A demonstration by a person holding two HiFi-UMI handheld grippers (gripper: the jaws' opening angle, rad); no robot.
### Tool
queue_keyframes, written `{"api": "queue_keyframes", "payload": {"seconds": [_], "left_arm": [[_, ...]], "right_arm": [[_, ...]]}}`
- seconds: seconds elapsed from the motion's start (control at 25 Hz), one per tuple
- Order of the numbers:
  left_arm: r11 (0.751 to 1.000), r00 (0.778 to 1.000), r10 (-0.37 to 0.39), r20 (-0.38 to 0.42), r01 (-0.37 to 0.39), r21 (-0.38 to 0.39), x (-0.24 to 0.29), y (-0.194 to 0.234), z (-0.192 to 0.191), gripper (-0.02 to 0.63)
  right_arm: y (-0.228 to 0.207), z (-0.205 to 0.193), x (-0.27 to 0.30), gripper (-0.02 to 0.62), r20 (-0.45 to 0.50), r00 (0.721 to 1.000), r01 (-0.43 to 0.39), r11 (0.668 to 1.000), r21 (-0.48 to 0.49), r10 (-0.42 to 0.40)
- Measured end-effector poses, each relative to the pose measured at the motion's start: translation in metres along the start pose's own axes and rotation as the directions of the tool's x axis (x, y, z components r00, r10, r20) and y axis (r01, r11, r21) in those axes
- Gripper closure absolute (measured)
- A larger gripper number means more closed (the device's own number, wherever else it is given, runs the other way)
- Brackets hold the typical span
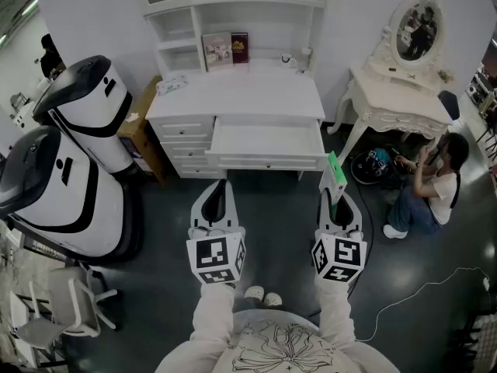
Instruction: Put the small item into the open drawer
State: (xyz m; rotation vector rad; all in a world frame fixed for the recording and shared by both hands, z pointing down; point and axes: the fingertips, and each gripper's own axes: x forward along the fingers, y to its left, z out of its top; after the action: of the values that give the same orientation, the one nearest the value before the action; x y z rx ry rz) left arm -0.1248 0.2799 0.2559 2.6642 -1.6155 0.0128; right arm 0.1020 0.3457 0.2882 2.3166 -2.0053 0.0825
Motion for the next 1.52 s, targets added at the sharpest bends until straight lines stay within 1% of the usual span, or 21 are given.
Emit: {"api": "queue_keyframes", "payload": {"seconds": [0.44, 0.72, 0.88, 1.04, 1.28, 1.52], "left_arm": [[1.0, 1.0, -0.003, -0.01, 0.003, -0.011, 0.007, 0.014, -0.005, 0.6], [1.0, 1.0, -0.008, -0.02, 0.008, -0.018, 0.023, 0.034, -0.01, 0.6], [1.0, 0.999, -0.025, -0.03, 0.024, -0.012, 0.031, 0.042, -0.018, 0.6], [0.999, 0.998, -0.038, -0.049, 0.038, -0.007, 0.041, 0.047, -0.029, 0.6], [0.999, 0.996, -0.035, -0.084, 0.035, 0.001, 0.07, 0.056, -0.04, 0.6], [1.0, 0.995, -0.008, -0.095, 0.007, -0.009, 0.128, 0.065, -0.047, 0.6]], "right_arm": [[0.011, -0.005, 0.01, 0.506, -0.008, 1.0, 0.0, 1.0, 0.014, 0.0], [0.021, -0.009, 0.029, 0.506, -0.021, 1.0, 0.006, 1.0, 0.025, -0.005], [0.03, -0.021, 0.036, 0.506, -0.037, 0.999, 0.015, 0.999, 0.032, -0.014], [0.029, -0.035, 0.045, 0.506, -0.065, 0.998, 0.028, 0.999, 0.035, -0.026], [0.022, -0.04, 0.078, 0.506, -0.089, 0.995, 0.037, 0.998, 0.049, -0.033], [0.01, -0.04, 0.141, 0.506, -0.095, 0.996, 0.008, 0.999, 0.044, -0.004]]}}
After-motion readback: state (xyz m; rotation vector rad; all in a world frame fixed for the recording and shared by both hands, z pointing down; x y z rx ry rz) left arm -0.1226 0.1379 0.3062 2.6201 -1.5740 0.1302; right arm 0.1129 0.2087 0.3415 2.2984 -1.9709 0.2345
